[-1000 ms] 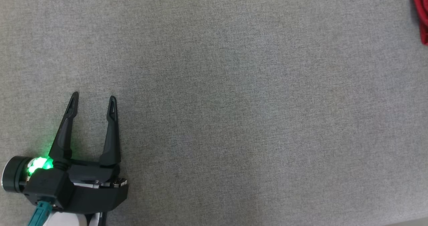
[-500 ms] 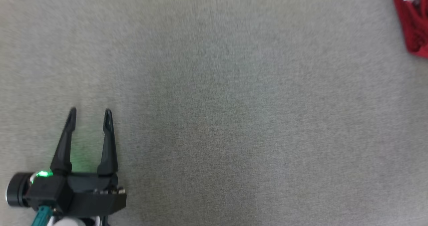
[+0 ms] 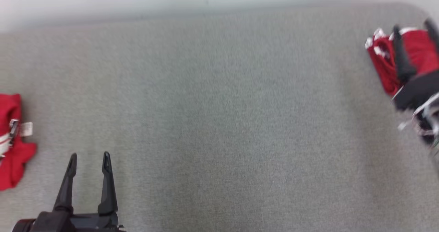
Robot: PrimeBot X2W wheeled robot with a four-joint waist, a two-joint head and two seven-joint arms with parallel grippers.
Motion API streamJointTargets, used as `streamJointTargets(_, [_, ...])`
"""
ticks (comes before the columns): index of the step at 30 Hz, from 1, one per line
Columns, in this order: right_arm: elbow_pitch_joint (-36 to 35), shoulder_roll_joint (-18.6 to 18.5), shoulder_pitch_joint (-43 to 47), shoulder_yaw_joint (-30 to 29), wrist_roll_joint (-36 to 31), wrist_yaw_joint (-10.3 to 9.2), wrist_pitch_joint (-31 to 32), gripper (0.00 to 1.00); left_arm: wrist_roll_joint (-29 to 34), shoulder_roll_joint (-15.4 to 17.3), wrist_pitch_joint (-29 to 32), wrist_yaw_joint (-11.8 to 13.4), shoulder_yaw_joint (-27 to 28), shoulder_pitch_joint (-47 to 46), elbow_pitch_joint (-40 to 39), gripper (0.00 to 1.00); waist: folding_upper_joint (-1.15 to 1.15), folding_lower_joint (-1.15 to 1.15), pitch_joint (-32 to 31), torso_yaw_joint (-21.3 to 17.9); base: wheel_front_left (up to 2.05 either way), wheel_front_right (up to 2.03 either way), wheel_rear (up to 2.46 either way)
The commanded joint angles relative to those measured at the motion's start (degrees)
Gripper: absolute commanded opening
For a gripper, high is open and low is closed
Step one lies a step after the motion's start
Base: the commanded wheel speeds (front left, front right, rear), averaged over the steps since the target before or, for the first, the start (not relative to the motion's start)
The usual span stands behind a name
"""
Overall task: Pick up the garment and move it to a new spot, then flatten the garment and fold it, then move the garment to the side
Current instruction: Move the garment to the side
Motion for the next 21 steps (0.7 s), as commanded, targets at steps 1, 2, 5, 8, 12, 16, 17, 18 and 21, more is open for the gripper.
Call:
streamJointTargets(1, [-2.1,1.6,4.4,-2.1,0.0,-0.17,-0.4,1.00,-0.4,-0.3,-0.2,0.0,0.0,1.4,0.4,1.00,0.01,0.02,-6.0,2.1,0.00,0.00,0.00])
streamJointTargets(2, [-4.0,2.5,6.6,-3.7,-0.2,-0.17,-0.4,1.00,-0.3,-0.4,-0.2,0.1,0.0,1.6,0.6,1.00,0.01,0.02,-6.7,2.4,0.00,0.00,0.00])
streamJointTargets(5, [-10.2,5.6,14.4,-7.6,-2.3,-0.17,-0.4,1.00,-0.5,-0.5,-0.2,0.2,0.4,2.6,1.0,1.00,0.01,0.02,-7.9,2.9,0.00,0.00,0.00])
streamJointTargets(8, [-14.2,7.6,19.3,-10.2,-3.3,-0.17,-0.4,1.00,-0.4,-0.5,-0.2,0.1,0.7,3.2,1.4,1.00,0.01,0.02,-8.7,3.2,0.00,0.00,0.00])
streamJointTargets(12, [-23.2,12.4,30.8,-14.1,-5.5,-0.17,-0.5,1.00,-0.2,-0.6,-0.2,0.1,1.0,4.2,2.0,1.00,0.01,0.02,-10.0,4.1,0.00,0.00,0.00])
streamJointTargets(16, [-29.2,15.9,38.2,-15.7,-7.1,-0.17,-0.4,1.00,-0.2,-0.7,-0.2,0.2,1.0,4.8,2.3,1.00,0.01,0.02,-10.7,4.6,0.00,0.00,0.00])
streamJointTargets(17, [-30.3,16.7,39.8,-15.9,-7.4,-0.17,-0.4,1.00,-0.2,-0.6,-0.2,0.2,0.9,4.8,2.4,1.00,0.01,0.02,-10.9,4.7,0.00,0.00,0.00])
streamJointTargets(18, [-31.5,17.5,41.3,-16.1,-7.8,-0.17,-0.4,1.00,-0.2,-0.7,-0.2,0.2,0.9,4.7,2.6,1.00,0.01,0.02,-11.1,4.9,0.00,0.00,0.00])
streamJointTargets(21, [-34.7,19.7,44.9,-16.7,-9.3,-0.17,-0.4,1.00,-0.2,-0.7,-0.2,0.1,0.8,4.7,3.2,1.00,0.01,0.02,-11.7,5.2,0.00,0.00,0.00])
